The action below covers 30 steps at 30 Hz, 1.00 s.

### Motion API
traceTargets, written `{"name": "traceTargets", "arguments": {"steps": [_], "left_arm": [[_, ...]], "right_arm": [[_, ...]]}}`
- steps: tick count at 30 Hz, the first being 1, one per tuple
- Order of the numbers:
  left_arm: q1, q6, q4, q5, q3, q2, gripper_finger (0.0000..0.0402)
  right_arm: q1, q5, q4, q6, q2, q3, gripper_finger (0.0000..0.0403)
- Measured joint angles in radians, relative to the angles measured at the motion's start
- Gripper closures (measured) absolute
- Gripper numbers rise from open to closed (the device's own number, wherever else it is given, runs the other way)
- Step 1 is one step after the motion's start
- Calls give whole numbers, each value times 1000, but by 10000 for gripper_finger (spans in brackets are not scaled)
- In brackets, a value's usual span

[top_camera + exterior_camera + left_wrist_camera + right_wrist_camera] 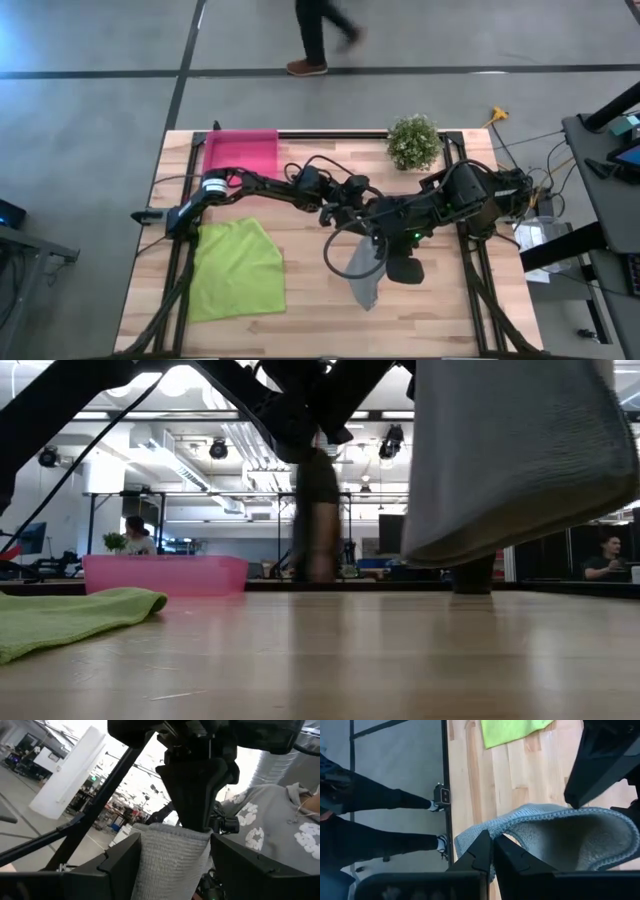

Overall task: Roll microfiber towels into tight, uniform cylinder then place into a basket
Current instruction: Roll the blue microfiber cloth

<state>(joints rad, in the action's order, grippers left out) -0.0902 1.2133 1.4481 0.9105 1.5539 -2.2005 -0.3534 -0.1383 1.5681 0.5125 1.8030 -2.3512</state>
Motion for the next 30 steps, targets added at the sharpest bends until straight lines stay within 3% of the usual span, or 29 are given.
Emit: {"name": "traceTargets", "arguments": {"steps": [9, 30], "left_arm": [[-4, -24, 0, -35, -4, 0, 184], [-29, -50, -2, -37, -5, 0, 314]], "right_arm": [[0, 0, 0, 4, 0, 0, 394], [-3, 0, 0, 12, 0, 0, 394]]}}
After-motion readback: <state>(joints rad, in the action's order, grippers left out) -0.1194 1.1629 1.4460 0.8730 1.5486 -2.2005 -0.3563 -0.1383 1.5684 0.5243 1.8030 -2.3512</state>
